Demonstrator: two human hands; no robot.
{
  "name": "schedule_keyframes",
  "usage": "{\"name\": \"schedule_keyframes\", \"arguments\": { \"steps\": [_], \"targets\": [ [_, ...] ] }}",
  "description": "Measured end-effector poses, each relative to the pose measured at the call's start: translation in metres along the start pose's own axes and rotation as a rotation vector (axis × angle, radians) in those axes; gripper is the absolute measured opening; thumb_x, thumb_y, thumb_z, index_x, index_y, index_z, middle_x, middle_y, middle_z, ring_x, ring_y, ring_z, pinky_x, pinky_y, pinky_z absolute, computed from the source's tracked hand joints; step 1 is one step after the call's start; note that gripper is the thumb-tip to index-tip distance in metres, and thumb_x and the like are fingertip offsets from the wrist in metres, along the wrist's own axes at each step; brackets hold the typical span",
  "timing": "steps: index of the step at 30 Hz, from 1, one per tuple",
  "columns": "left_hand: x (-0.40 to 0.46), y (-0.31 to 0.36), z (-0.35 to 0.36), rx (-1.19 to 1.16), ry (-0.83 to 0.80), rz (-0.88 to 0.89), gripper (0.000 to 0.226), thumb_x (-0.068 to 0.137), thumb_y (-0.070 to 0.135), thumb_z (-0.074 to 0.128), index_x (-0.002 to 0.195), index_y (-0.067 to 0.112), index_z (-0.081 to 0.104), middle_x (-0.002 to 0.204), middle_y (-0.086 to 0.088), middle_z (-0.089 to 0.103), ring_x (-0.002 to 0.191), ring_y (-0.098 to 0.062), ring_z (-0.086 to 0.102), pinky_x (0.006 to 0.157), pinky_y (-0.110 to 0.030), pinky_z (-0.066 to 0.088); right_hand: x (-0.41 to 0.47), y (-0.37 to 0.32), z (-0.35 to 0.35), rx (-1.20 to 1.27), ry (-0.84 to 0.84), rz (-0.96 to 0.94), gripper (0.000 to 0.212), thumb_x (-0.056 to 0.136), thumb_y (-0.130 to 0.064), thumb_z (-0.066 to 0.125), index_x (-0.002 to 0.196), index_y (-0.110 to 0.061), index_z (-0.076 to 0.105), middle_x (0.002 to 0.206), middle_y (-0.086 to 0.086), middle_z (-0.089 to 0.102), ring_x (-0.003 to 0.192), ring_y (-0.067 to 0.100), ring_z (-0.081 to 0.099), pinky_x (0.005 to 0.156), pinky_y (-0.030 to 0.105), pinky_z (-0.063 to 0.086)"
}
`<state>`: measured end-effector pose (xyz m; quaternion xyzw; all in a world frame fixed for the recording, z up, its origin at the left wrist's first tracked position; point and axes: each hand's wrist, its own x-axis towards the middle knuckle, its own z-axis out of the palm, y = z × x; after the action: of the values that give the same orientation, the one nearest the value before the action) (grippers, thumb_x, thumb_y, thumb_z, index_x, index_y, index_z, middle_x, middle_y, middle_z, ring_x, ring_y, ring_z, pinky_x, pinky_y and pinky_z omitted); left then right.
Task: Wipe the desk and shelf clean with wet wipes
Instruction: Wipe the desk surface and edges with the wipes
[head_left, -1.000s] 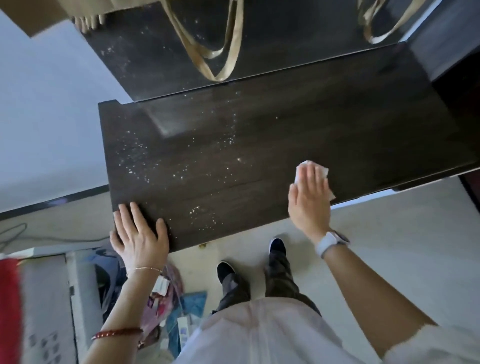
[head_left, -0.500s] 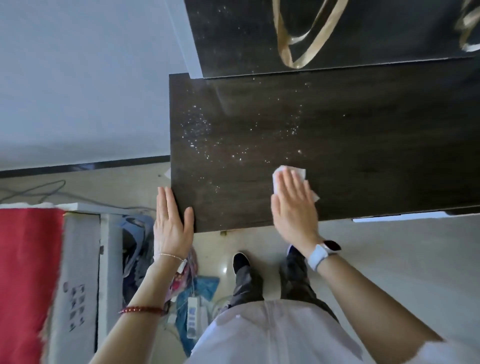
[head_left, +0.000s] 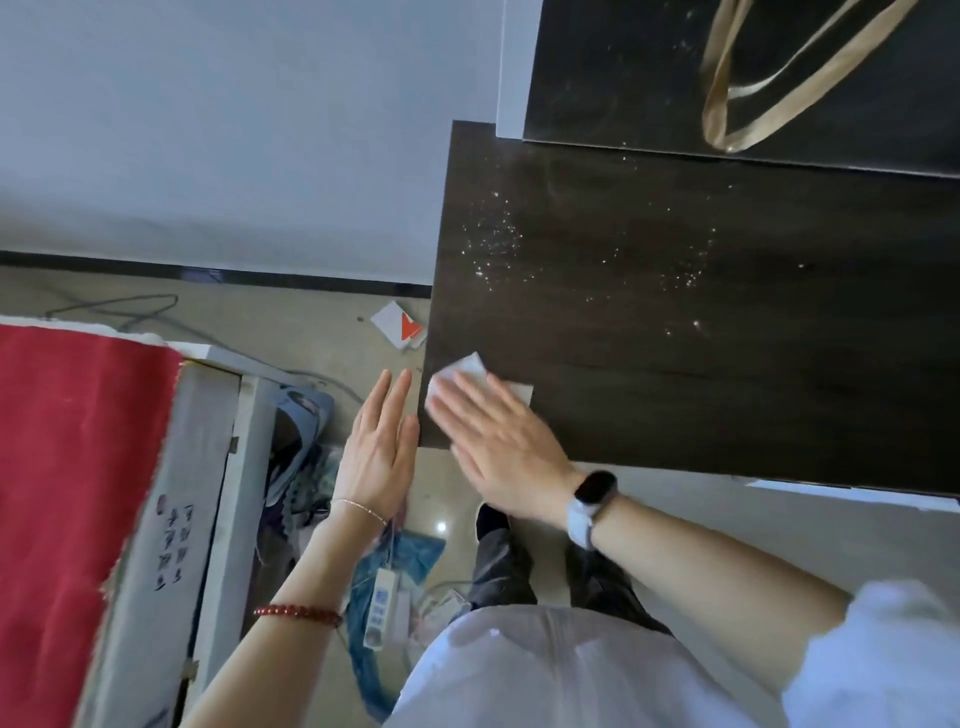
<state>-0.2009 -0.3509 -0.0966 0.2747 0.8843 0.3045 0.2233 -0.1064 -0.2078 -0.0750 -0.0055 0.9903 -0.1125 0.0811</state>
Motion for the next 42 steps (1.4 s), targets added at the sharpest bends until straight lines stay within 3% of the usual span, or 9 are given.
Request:
{"name": "schedule_keyframes", "arguments": {
  "steps": [3,9,13,16,24,30,33,38,42],
  "targets": [
    [-0.007,-0.008,0.0,-0.024,-0.025,-0.035,0.048,0.097,0.034,0.029,0.142,0.023,0.021,0.152,-0.007,0.02,0.141,-0.017,0.014,0.114,-0.033,0.014,-0.013,0.01,0.002,-0.089,-0.068,-0.133,0.052,0.093,-0.03,0.025,0.143,-0.015,0.024,0.152,0.002,0.028,0.141,0.019,0.023,0.115,0.042,0.015],
    [-0.01,-0.01,-0.005,0.003,0.027,-0.115,0.059,0.088,0.042,0.024,0.142,0.019,0.022,0.152,-0.008,0.023,0.14,-0.02,0.019,0.114,-0.042,0.02,0.059,0.017,-0.006,0.043,0.004,0.21,0.053,0.098,-0.028,0.023,0.146,-0.016,0.007,0.157,0.002,0.005,0.144,0.018,-0.002,0.116,0.037,-0.006],
    [-0.009,-0.004,-0.01,-0.028,0.108,-0.157,0.059,0.088,0.04,0.023,0.142,0.017,0.024,0.151,-0.01,0.024,0.139,-0.024,0.021,0.113,-0.044,0.021,0.014,-0.025,0.007,-0.022,0.012,-0.018,0.051,0.095,-0.028,0.025,0.143,-0.014,0.024,0.153,0.004,0.025,0.142,0.02,0.018,0.116,0.042,0.014],
    [-0.005,0.003,-0.01,-0.029,0.113,-0.137,0.059,0.088,0.04,0.023,0.142,0.016,0.024,0.151,-0.009,0.024,0.14,-0.023,0.019,0.113,-0.042,0.018,-0.031,-0.013,0.009,-0.065,0.01,-0.016,0.05,0.092,-0.027,0.031,0.141,-0.015,0.031,0.149,0.002,0.033,0.139,0.02,0.028,0.115,0.039,0.02],
    [0.001,0.028,0.02,-0.055,-0.012,-0.064,0.057,0.097,0.026,0.03,0.145,0.016,0.003,0.153,-0.009,0.02,0.139,-0.027,0.022,0.111,-0.049,0.026,-0.092,0.039,0.006,0.111,0.145,0.707,0.053,0.093,-0.024,0.019,0.141,-0.005,0.028,0.15,0.014,0.029,0.139,0.03,0.024,0.113,0.046,0.017],
    [0.0,0.025,0.015,-0.022,-0.017,-0.053,0.052,0.097,0.026,0.028,0.145,0.017,0.009,0.152,-0.007,0.023,0.141,-0.023,0.018,0.111,-0.049,0.025,-0.014,-0.001,0.008,0.096,0.104,0.377,0.051,0.096,-0.03,0.018,0.145,-0.014,0.019,0.155,0.005,0.018,0.143,0.019,0.008,0.115,0.04,0.002],
    [0.003,0.029,0.016,0.026,0.017,-0.094,0.05,0.097,0.028,0.027,0.144,0.02,0.011,0.151,-0.006,0.025,0.141,-0.025,0.017,0.111,-0.049,0.024,-0.015,0.02,0.004,0.128,0.084,0.348,0.051,0.097,-0.03,0.018,0.145,-0.016,0.015,0.156,0.003,0.015,0.143,0.016,0.002,0.116,0.037,0.002],
    [0.034,0.06,0.02,0.075,0.094,-0.173,0.057,0.095,0.032,0.033,0.144,0.014,0.009,0.148,-0.012,0.029,0.133,-0.031,0.029,0.104,-0.049,0.031,-0.073,0.106,-0.004,0.08,0.215,0.789,0.048,0.098,-0.021,0.028,0.144,-0.009,0.02,0.153,0.014,0.023,0.142,0.028,0.018,0.115,0.045,0.016],
    [0.059,0.09,0.033,0.156,0.178,-0.324,0.063,0.093,0.035,0.037,0.142,0.007,0.01,0.143,-0.021,0.032,0.127,-0.038,0.035,0.098,-0.051,0.032,-0.1,0.17,-0.02,0.142,0.294,1.225,0.048,0.097,-0.018,0.029,0.142,-0.002,0.021,0.152,0.02,0.022,0.141,0.033,0.017,0.115,0.05,0.017]
  ]
}}
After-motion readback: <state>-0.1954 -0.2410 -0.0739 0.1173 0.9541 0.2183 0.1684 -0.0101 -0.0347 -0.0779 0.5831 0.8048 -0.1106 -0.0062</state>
